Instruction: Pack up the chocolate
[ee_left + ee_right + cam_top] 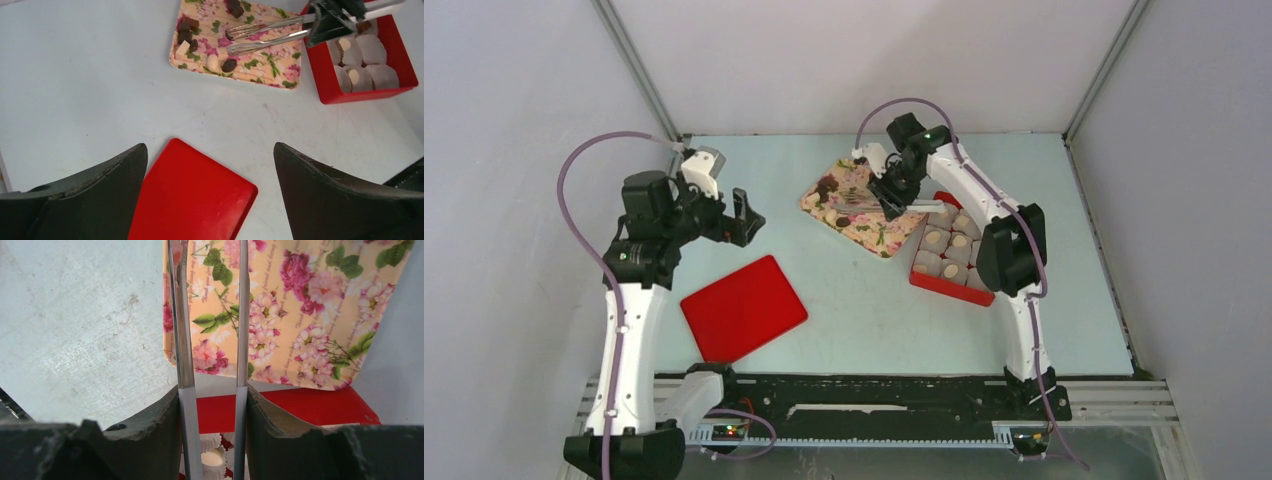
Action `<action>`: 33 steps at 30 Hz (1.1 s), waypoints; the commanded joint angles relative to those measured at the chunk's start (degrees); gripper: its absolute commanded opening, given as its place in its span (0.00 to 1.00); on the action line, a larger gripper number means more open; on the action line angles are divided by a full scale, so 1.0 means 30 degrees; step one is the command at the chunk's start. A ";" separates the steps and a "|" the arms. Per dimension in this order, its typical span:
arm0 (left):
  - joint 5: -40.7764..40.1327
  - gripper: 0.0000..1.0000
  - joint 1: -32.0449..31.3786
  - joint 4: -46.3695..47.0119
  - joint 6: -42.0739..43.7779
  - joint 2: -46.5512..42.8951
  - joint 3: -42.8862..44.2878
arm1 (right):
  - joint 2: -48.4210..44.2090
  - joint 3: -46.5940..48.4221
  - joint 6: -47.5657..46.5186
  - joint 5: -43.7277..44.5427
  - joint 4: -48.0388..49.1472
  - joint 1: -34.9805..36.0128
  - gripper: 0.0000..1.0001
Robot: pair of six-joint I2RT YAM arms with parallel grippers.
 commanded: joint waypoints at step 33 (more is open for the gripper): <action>0.1931 1.00 0.0023 -0.1085 0.0248 -0.1379 -0.1992 | 0.0533 0.0831 -0.0044 0.0168 -0.0211 0.0815 0.43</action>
